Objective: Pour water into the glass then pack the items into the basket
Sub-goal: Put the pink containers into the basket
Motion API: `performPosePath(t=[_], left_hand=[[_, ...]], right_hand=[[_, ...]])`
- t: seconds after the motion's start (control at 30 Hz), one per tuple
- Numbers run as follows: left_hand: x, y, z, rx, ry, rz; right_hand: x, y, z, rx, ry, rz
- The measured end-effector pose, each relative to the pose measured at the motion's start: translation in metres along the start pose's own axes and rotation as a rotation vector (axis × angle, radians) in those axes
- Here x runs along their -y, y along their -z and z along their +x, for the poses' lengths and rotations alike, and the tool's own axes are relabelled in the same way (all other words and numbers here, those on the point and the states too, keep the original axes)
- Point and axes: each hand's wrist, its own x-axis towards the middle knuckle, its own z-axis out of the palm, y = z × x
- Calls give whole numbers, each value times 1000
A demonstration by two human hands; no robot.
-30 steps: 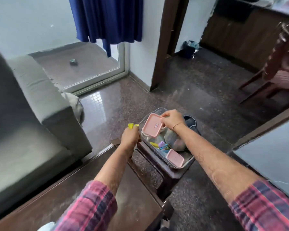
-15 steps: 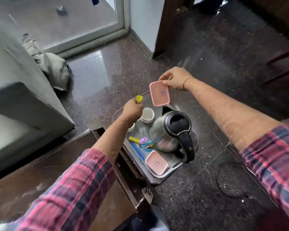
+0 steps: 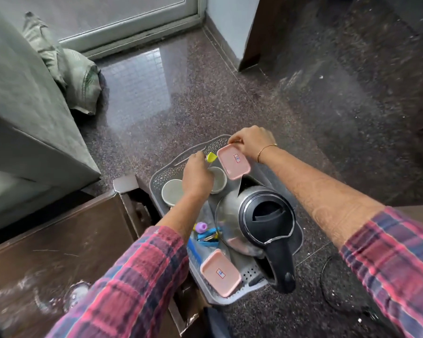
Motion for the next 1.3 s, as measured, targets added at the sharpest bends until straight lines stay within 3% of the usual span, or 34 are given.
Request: performPosePath(t=[0.2, 0.37, 0.5, 0.6, 0.7, 0.8, 0.93, 1.03, 1.17, 1.3], left_hand=[[4, 0, 12, -5, -27, 214], [9, 8, 15, -69, -16, 220], [6, 14, 7, -119, -69, 118], [1, 15, -15, -140, -140, -71], [9, 9, -48, 12, -123, -222], [35, -2, -75, 165, -56, -225], [59, -1, -88, 275, 7, -73], [66, 3, -93, 249, 40, 52], [65, 2, -98, 233, 81, 132], [63, 0, -104, 138, 25, 99]], right_hand=[[9, -16, 5, 33, 137, -197], [7, -25, 2, 26, 110, -193], [6, -23, -2, 21, 89, 64], [7, -15, -9, 137, 48, 337], [13, -6, -22, 301, 19, 454], [26, 8, -36, 413, 144, 286], [60, 30, -50, 317, 265, 147], [93, 32, -57, 247, 333, 12], [123, 9, -66, 296, 329, -193], [123, -3, -69, 260, 239, -143]])
